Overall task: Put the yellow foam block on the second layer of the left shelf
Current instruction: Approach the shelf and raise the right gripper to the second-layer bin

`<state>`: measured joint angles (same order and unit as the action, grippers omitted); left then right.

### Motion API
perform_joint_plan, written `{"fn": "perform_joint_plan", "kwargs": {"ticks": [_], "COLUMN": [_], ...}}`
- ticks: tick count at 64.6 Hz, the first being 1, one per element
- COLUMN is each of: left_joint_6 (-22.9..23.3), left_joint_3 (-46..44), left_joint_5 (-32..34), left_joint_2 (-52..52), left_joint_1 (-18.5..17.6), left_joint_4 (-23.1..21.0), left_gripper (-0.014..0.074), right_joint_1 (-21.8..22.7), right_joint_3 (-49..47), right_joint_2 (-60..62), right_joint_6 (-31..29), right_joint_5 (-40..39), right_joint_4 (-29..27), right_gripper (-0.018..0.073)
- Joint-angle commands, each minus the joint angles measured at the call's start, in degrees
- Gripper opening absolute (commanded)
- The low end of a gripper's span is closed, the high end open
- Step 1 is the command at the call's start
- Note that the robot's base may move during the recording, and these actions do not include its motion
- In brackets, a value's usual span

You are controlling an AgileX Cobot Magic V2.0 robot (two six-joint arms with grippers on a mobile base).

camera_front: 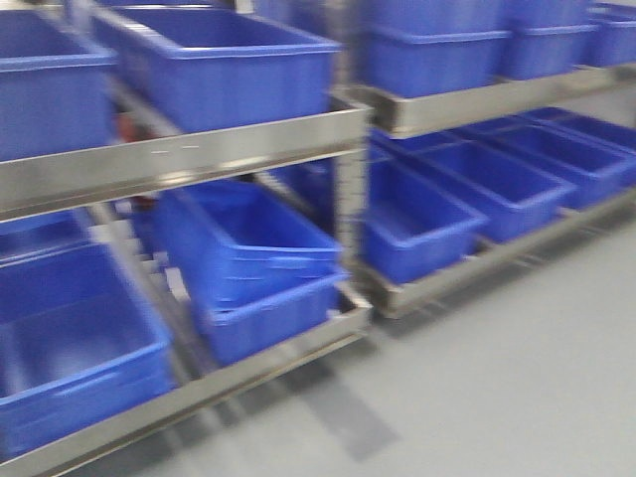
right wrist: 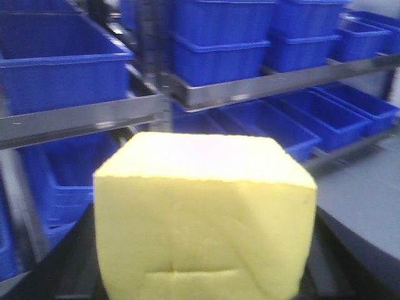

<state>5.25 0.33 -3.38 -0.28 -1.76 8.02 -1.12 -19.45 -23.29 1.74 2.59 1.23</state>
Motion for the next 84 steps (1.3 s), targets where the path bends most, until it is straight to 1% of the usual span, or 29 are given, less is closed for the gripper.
{"fn": "perform_joint_plan", "kwargs": {"ticks": [1, 84], "left_joint_6": [0.27, 0.27], "left_joint_3": [1.44, 1.44], "left_joint_5": [4.66, 4.66], "left_joint_2": [-1.05, -1.05], "left_joint_1": [0.12, 0.12], "left_joint_4": [-0.35, -0.35], "left_gripper": [0.0136, 0.0136], "right_joint_1": [0.37, 0.37], "right_joint_3": [-1.63, -1.63], "right_joint_2": [-0.18, -0.18], "right_joint_6": [-0.58, -0.58], "right_joint_5": [-5.40, -5.40], "right_joint_4": [0.53, 0.53], "right_gripper": [0.0442, 0.0442]}}
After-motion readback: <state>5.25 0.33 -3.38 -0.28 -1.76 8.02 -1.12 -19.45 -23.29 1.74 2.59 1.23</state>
